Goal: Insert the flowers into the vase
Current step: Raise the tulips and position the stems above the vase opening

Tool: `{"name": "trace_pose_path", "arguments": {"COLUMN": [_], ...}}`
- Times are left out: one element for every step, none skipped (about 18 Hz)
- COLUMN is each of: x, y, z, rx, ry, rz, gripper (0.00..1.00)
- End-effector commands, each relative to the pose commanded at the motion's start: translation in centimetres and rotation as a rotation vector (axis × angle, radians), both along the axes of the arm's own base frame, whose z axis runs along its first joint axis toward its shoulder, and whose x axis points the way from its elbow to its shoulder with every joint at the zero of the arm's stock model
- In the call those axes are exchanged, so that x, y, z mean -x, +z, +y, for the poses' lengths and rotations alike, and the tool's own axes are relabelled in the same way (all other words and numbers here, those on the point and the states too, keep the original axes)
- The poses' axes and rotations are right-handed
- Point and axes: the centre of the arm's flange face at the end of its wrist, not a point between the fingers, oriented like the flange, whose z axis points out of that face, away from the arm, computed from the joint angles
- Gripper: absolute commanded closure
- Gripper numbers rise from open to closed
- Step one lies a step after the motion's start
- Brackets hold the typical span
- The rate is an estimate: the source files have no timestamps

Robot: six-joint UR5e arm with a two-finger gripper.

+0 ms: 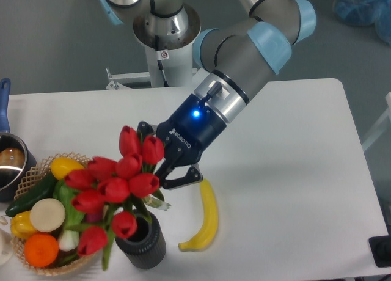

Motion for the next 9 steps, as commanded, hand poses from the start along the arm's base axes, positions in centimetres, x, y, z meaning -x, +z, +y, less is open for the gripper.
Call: {"name": "trace_pose_path", "arguments": {"x": [0.0,0.0,0.0,0.0,0.2,0.4,0.6,0.9,1.2], "y": [0.0,0.0,-0.1,-0.2,-0.5,-0.6,-0.3,-0.4,-0.4], "z": [0.0,0.0,0.0,0.1,0.2,0.4,0.5,0.9,1.2], "rx": [-0.012,-0.026,-0.034,-0.036,-0.035,-0.036,-0.041,-0.042,-0.044], "ry": [-0.012,-0.024,-0.032,-0.035,-0.036,-0.037,-0.037,-0.039,-0.040], "rz": [-0.013,-0.026,-0.034,-0.038,-0.041,-0.042,-0.034,-0.033,-0.031], "gripper": [0.85,0.85,0.85,0.85,0.85,0.85,0.85,0.85,0.85]}}
